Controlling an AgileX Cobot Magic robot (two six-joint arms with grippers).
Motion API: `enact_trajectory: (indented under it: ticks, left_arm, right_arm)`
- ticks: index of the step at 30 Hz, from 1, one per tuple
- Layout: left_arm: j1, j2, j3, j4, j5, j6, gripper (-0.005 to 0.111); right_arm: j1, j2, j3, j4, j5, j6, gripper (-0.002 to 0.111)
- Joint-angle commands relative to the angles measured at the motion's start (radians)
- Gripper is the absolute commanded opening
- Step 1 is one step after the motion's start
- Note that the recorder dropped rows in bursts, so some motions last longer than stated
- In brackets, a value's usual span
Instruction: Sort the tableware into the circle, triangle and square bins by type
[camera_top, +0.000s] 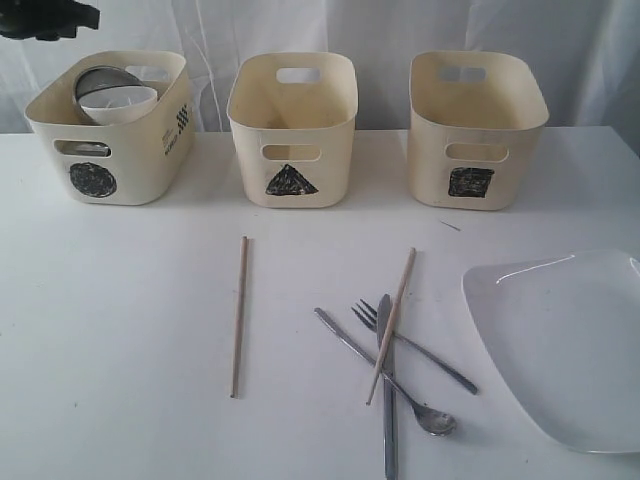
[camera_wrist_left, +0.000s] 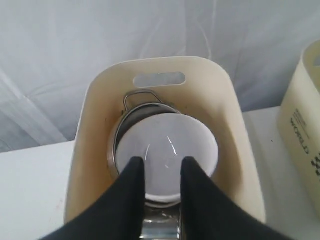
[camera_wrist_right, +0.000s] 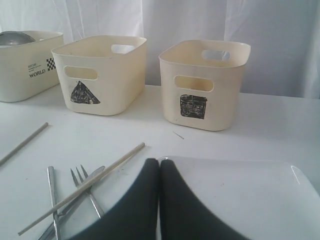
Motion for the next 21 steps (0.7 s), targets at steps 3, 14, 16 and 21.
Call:
enact_trajectory:
  ticks: [3, 14, 16, 21]
  left_arm:
    - [0.003, -0.199, 0.154, -0.011, 0.067, 0.001, 0.000]
    - [0.003, -0.624, 0.651, -0.024, -0.122, 0.001, 0.000]
    - [0.003, -0.717, 0.756, -0.029, -0.154, -0.001, 0.000]
    - [0.003, -0.990, 1.036, -0.081, -0.213, -0.001, 0.000]
  right_arm:
    - [-0.003, -0.006, 0.005, 0.001, -0.008, 0.003, 0.000]
    - [-0.003, -0.006, 0.005, 0.001, -0.008, 0.003, 0.000]
    - [-0.003, -0.006, 0.005, 0.001, -0.008, 0.003, 0.000]
    - [-0.003, -0.006, 0.005, 0.001, -0.008, 0.003, 0.000]
